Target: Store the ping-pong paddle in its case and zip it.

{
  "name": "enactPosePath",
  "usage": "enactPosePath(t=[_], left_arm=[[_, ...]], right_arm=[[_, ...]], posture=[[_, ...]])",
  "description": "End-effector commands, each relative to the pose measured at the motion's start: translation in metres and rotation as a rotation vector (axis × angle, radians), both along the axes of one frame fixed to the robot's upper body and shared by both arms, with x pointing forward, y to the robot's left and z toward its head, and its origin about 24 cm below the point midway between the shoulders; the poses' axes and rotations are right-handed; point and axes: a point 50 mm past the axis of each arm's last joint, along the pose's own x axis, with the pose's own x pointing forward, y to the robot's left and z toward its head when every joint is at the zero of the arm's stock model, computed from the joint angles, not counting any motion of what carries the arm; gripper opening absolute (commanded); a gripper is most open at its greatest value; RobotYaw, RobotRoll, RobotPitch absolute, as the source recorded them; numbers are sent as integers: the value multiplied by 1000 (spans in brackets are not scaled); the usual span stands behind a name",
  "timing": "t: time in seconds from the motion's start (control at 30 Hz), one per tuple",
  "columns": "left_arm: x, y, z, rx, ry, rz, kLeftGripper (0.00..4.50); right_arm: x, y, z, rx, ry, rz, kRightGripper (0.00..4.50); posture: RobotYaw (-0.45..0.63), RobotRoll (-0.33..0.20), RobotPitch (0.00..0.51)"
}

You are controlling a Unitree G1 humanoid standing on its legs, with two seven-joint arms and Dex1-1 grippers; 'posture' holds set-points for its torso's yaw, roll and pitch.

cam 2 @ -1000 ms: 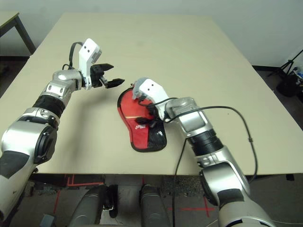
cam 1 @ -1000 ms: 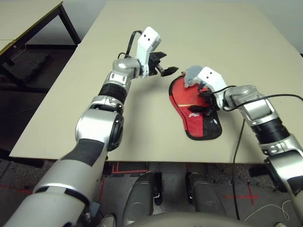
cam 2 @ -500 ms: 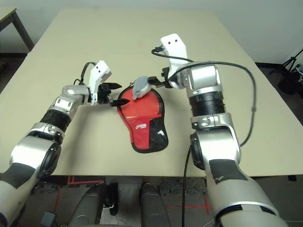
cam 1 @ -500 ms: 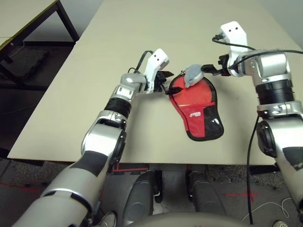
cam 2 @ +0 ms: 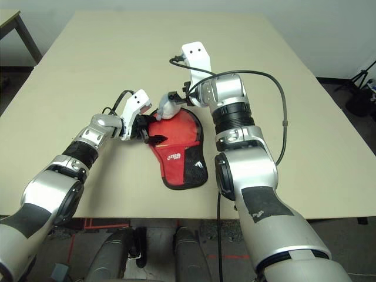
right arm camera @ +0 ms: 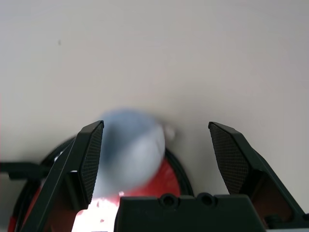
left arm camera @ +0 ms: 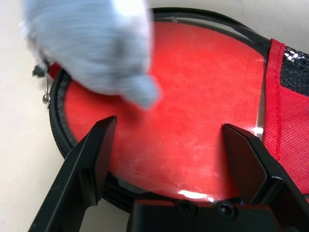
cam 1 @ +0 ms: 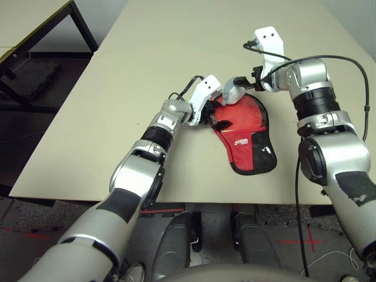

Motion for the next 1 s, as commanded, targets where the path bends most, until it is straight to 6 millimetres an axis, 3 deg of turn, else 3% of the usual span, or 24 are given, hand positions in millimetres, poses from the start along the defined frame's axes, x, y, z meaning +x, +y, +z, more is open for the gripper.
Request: enactPosePath(t=[0.03, 0.23, 0.73, 0.87, 1.0], left_arm=[[-10, 5, -33, 96, 95, 5, 4479], [-10, 2, -33, 86, 90, 1, 4479], [-9, -7, -29, 70, 66, -16, 4479], [-9, -9, -28, 67, 65, -19, 4500], [-9, -9, -27, 65, 66, -21, 4500]], right_arm=[[1, 7, 2, 29, -3, 9, 4500], [-1, 13, -4, 36, 34, 24, 4500], [-4, 11, -52, -51, 208, 19, 4500], [-2, 12, -60, -38, 206, 2, 3846], [5, 8, -57, -70, 100, -27, 2559]], posture=[[-88, 0, 132], [-94, 0, 129], [-98, 0, 125], [-93, 0, 127], [-90, 0, 131]])
